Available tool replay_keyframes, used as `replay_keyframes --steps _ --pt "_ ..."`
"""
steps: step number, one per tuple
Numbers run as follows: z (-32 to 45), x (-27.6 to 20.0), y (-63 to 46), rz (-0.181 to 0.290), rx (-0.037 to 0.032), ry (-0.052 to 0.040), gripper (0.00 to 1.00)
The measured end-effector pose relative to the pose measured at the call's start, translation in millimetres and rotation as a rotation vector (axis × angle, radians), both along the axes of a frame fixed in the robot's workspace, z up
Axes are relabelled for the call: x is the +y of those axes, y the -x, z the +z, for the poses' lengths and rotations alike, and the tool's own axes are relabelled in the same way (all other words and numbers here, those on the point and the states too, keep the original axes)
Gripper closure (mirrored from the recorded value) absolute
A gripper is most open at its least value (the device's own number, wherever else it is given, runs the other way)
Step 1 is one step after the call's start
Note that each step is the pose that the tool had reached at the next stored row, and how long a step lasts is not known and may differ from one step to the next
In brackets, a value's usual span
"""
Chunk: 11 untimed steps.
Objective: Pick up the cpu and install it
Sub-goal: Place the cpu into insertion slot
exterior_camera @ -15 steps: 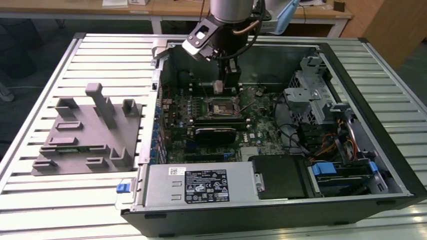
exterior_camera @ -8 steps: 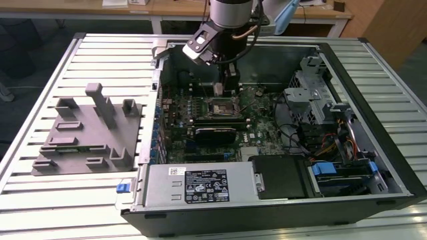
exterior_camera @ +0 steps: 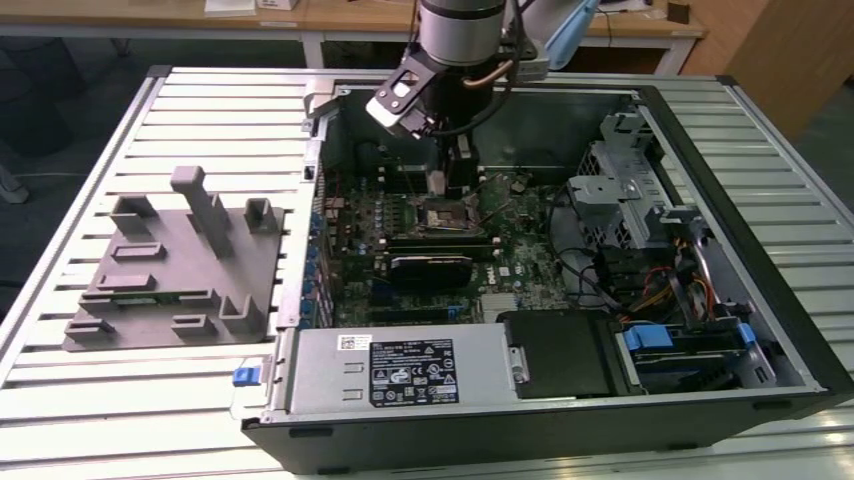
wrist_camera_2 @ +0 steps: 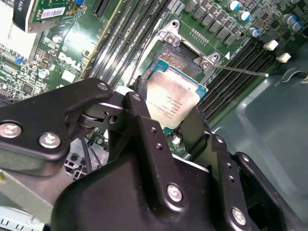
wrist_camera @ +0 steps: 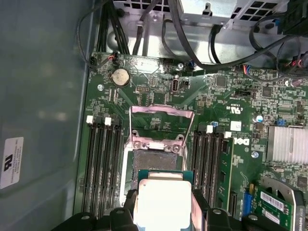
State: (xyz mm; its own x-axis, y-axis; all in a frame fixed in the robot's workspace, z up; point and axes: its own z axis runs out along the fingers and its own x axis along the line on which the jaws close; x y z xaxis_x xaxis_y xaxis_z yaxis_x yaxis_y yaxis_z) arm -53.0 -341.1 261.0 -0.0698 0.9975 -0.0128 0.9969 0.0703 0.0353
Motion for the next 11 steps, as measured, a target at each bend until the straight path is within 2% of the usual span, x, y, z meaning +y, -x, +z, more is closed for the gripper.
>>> replay_keyframes --steps 11 --pt "-8.7 0.0 -0.7 -0.001 0.0001 0.0002 0.47"
